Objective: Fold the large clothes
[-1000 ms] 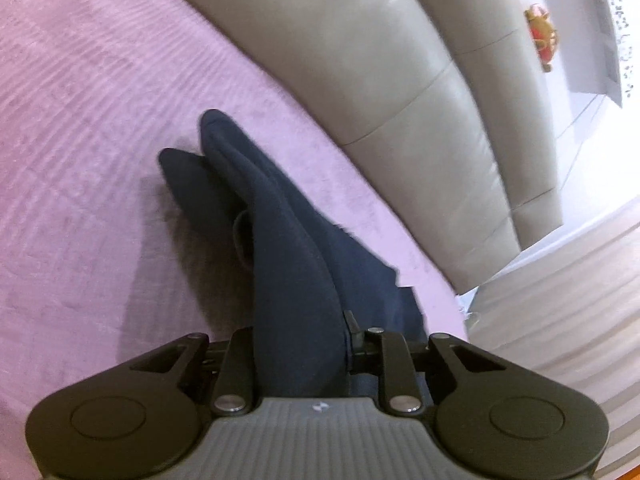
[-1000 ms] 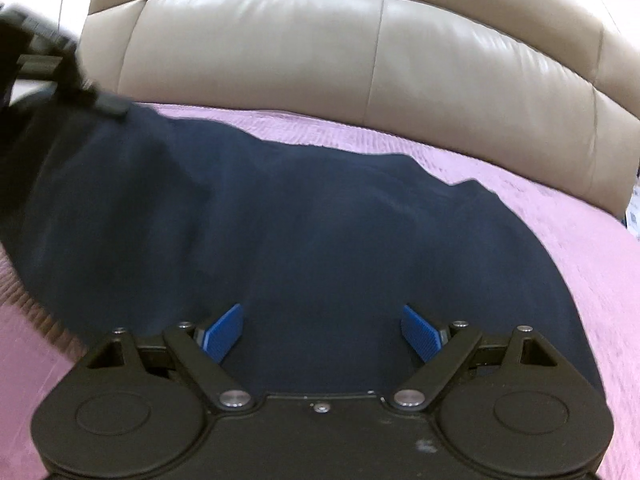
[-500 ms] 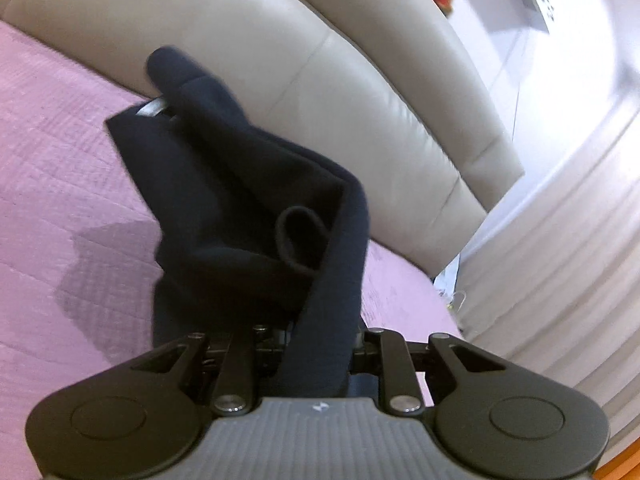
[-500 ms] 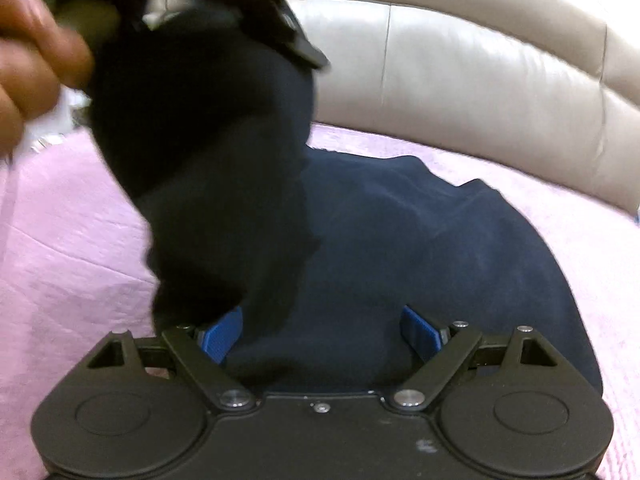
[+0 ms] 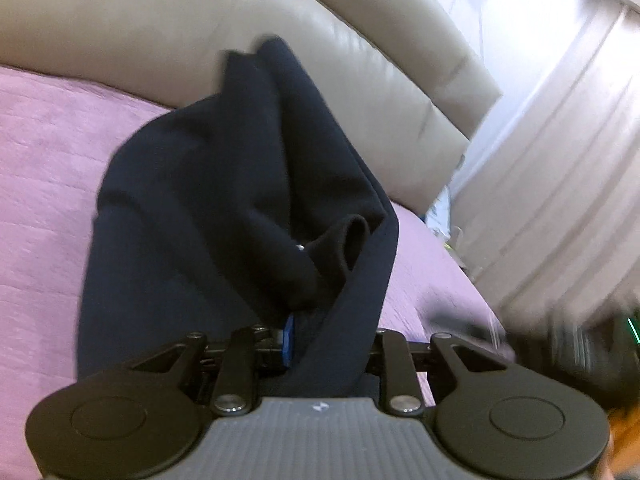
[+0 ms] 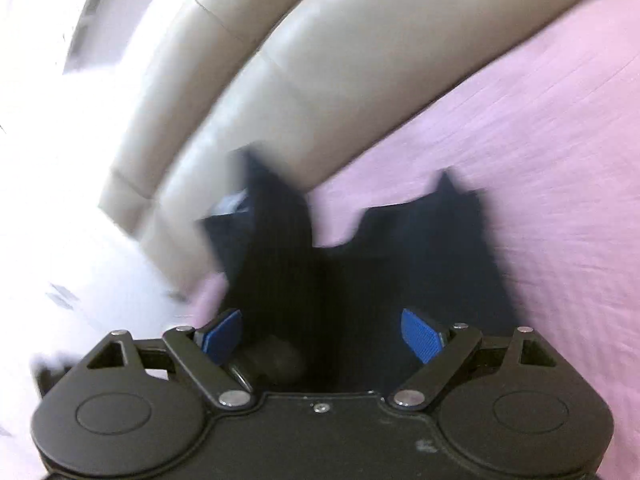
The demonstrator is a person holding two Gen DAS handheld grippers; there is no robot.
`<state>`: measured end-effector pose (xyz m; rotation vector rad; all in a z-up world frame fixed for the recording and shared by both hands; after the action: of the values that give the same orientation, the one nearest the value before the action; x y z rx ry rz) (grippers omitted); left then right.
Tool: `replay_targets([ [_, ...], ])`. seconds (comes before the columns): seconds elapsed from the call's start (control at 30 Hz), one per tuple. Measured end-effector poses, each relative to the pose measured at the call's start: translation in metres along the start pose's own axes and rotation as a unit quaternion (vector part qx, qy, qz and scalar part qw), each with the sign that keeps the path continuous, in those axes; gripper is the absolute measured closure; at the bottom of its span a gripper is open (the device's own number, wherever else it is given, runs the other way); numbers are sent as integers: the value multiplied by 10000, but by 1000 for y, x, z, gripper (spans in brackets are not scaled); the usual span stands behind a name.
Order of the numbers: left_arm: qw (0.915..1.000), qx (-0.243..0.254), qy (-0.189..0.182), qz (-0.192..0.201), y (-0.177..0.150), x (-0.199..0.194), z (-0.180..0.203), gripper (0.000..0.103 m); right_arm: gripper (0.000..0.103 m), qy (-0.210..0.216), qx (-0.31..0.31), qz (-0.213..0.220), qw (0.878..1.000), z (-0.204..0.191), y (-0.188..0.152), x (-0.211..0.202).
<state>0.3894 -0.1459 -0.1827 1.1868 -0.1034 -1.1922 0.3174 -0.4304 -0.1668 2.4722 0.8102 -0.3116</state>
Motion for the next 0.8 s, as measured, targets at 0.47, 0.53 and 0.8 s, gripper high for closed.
replay_targets([
  [0.47, 9948, 665, -465, -623, 2, -4, 59, 57, 89, -471, -218, -493, 9974, 4, 73, 70],
  [0.53, 9951, 777, -462, -394, 10, -25, 60, 55, 89, -625, -425, -568, 9955, 7, 75, 72],
  [0.8, 9932, 407, 904, -611, 14, -37, 1, 85, 63, -355, 521, -1115, 9918, 43, 83, 65],
])
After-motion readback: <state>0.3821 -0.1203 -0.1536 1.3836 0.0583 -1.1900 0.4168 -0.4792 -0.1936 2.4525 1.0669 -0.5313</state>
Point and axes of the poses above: each gripper's, at about its wrist camera, not at the fingertips, and x roughly the way its jaws point, z to its right, y to its top, the point moved 2 cm from there along x, roughly the way its jaws point, and after that the axes turned 6 degrees about x, right-handed, at the moved point
